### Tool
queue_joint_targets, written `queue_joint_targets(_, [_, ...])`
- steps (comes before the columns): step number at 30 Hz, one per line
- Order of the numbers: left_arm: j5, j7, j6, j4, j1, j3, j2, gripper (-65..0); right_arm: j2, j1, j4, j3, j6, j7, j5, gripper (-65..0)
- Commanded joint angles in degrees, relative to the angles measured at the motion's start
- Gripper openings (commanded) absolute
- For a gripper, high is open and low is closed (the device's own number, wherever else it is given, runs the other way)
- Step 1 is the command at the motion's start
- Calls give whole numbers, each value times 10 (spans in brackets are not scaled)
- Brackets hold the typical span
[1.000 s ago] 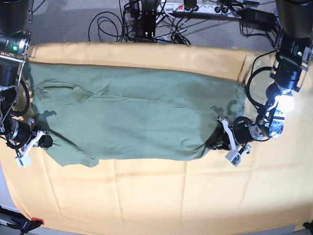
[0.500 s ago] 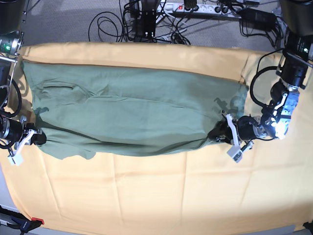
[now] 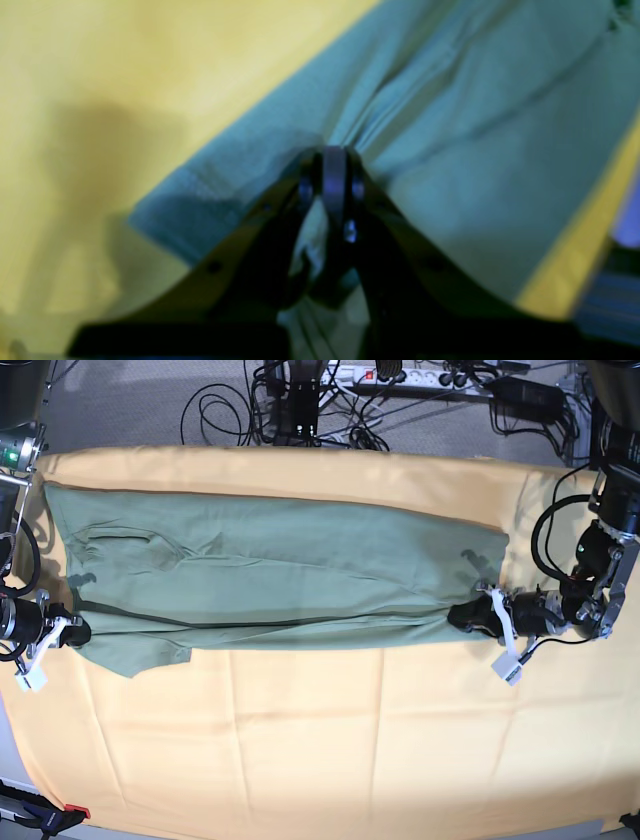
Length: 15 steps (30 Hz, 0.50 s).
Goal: Fold the T-shirt properly
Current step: 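Fold the grasped edge over the shirt body toward the other edge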
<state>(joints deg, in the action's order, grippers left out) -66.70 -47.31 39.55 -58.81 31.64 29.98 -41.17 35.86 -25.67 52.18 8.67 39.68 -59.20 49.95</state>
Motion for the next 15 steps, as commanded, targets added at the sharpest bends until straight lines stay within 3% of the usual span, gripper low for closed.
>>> queue_joint_targets(1, [-20,-13,4,-6,19,-5,-10,-650,15,-18,11,3,3,4,9,-650])
queue_joint_targets(9, [-63,-112,4,-6,64,-5,-11,-650,23,-18,11,3,3,-5,9,-650])
queue_joint_targets(15, [-132,-225,4,-6,95,-5,-10,-650,46,-18,11,3,3,-7,9,-650])
